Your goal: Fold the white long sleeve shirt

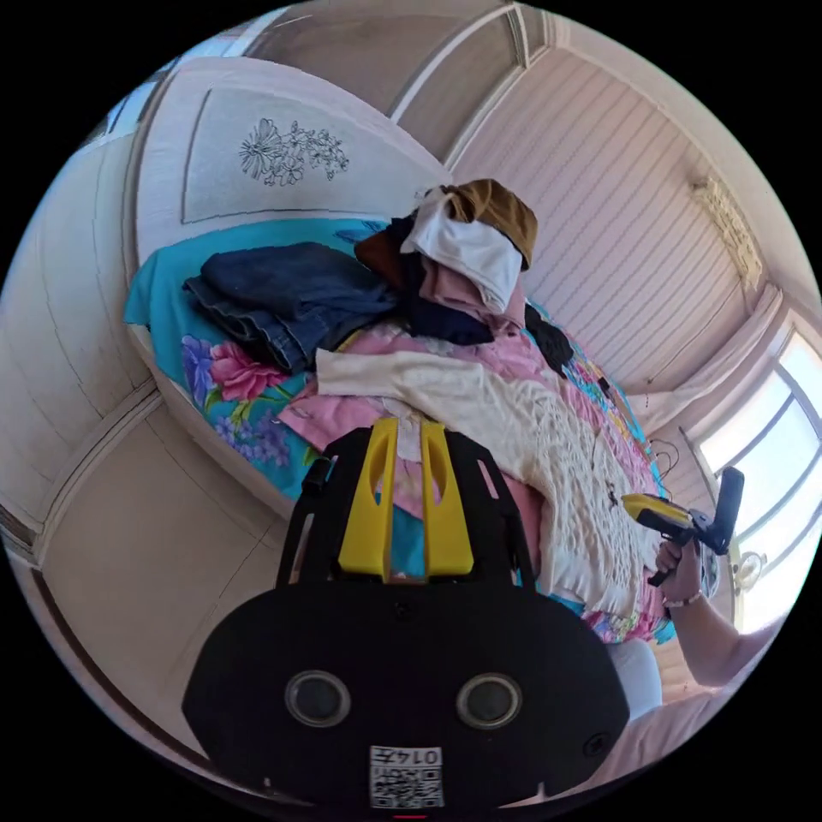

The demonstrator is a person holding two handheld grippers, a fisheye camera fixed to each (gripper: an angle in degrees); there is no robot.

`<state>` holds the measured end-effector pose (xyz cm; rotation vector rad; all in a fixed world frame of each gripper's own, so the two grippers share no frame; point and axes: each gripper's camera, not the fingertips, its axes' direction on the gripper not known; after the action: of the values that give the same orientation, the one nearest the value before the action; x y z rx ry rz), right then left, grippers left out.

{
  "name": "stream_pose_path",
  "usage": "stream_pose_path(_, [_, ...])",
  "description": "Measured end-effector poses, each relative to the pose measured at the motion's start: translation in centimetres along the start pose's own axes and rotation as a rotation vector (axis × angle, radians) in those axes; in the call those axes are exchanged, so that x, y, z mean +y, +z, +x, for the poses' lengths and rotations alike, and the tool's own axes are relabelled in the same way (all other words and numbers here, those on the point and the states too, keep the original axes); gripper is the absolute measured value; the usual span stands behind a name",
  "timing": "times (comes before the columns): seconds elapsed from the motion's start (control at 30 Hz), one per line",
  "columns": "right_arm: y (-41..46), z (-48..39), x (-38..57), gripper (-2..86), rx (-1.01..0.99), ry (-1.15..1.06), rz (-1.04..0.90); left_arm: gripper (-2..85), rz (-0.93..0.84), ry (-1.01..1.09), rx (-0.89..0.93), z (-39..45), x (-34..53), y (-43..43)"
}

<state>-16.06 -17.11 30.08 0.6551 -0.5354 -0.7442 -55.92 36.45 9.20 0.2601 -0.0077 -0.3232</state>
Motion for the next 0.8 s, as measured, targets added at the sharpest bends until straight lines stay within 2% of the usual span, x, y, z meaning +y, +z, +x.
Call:
stream_pose_path(0.13, [7.5,-4.8,-8.7,6.8,0.012,-0.179,-0.077,5.2,-0.005,-0.099,-0.049,-5.4,-2.3,1.0])
stream_pose_path(0.37, [16.2,-6.6,-16.0,9.0,0.047,-0.191,-0.198,8.4,-0.094,-0.101,-0.133,-9.5,-4.2,4.0])
stream_pose_path(0.5, [21.3,-5.7,-17.1,8.1,0.070,-0.179,-0.318,4.1,-0.055,-0.044,-0.143,-10.3,-4.3,3.8])
stream_pose_path(0.6, [21.4,-3.8,-17.8,3.7,0.006,-0.072,-0.277,-0.1,-0.028,-0.022,-0.094,-10.4,-4.3,2.5])
stream_pose_path(0.8, [17.9,-0.1,-18.3,1.2,-0.103,0.085,-0.124,-1.0,0.134,0.103,0.005,-6.4,-5.8,-2.4])
